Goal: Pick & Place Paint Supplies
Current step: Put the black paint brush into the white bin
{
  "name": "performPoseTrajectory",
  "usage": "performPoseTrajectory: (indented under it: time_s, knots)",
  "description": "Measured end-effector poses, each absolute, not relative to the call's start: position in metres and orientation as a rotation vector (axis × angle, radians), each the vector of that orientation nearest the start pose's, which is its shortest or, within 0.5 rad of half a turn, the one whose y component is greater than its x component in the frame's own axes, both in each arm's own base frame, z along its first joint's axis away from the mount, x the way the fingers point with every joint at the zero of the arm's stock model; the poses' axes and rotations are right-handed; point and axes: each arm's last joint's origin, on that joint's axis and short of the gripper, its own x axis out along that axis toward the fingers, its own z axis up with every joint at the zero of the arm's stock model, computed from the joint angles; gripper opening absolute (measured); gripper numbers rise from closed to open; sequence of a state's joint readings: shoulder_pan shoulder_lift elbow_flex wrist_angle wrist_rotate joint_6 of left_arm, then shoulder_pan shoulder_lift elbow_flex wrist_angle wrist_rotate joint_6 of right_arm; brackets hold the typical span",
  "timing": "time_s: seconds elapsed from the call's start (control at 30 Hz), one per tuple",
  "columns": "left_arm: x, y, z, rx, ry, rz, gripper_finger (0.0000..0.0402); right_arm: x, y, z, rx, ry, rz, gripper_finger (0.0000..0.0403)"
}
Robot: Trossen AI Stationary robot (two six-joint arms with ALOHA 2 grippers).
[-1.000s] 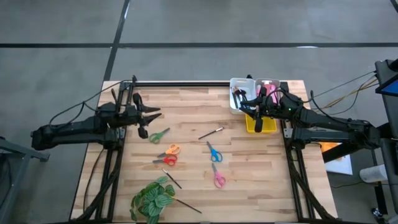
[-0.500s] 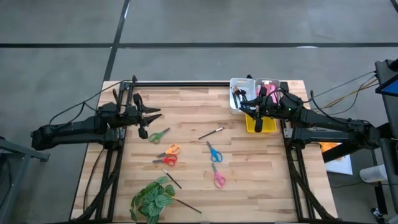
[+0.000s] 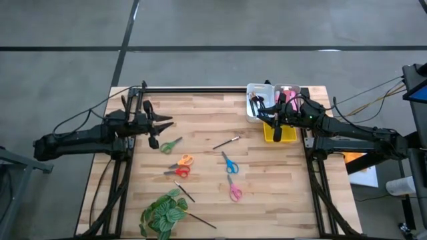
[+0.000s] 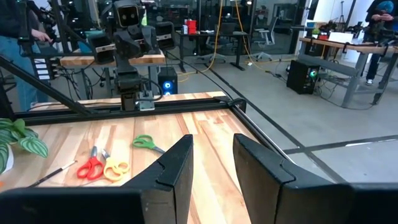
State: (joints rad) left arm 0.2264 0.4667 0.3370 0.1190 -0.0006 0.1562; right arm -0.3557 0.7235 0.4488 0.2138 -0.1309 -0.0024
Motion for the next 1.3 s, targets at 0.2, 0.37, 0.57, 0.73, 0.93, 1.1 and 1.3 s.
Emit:
performPoseTrajectory:
  time_s: [0.2,0.37,0.57,0.73,0.93,1.1,1.3]
  knots:
    - [0.128,0.03,0.243,0.147,0.09,0.221,0.0097,0.161,-0.056,0.264,0.013,0.059,-0.225,0.0113]
    - [0.127,0.029,0.235,0.137,0.174,0.214,0.0097,0.161,-0.056,0.264,0.013,0.059,-0.225,0.0113]
    - [0.124,0.029,0.222,0.121,0.305,0.203,0.0097,0.161,-0.056,0.264,0.011,0.059,-0.225,0.0113]
    - [0.12,0.028,0.211,0.105,0.431,0.191,0.0097,0.161,-0.056,0.264,-0.004,0.056,-0.225,0.0113]
    - [0.116,0.026,0.201,0.024,0.529,0.184,0.0097,0.161,-0.056,0.264,-0.005,0.057,-0.225,0.0113]
    - [0.116,0.027,0.201,-0.016,0.529,0.198,0.0097,0.161,-0.056,0.264,0.035,0.053,-0.226,0.0113]
    - [0.116,0.027,0.201,-0.016,0.532,0.199,0.0097,0.164,-0.055,0.265,0.09,0.051,-0.169,0.0113]
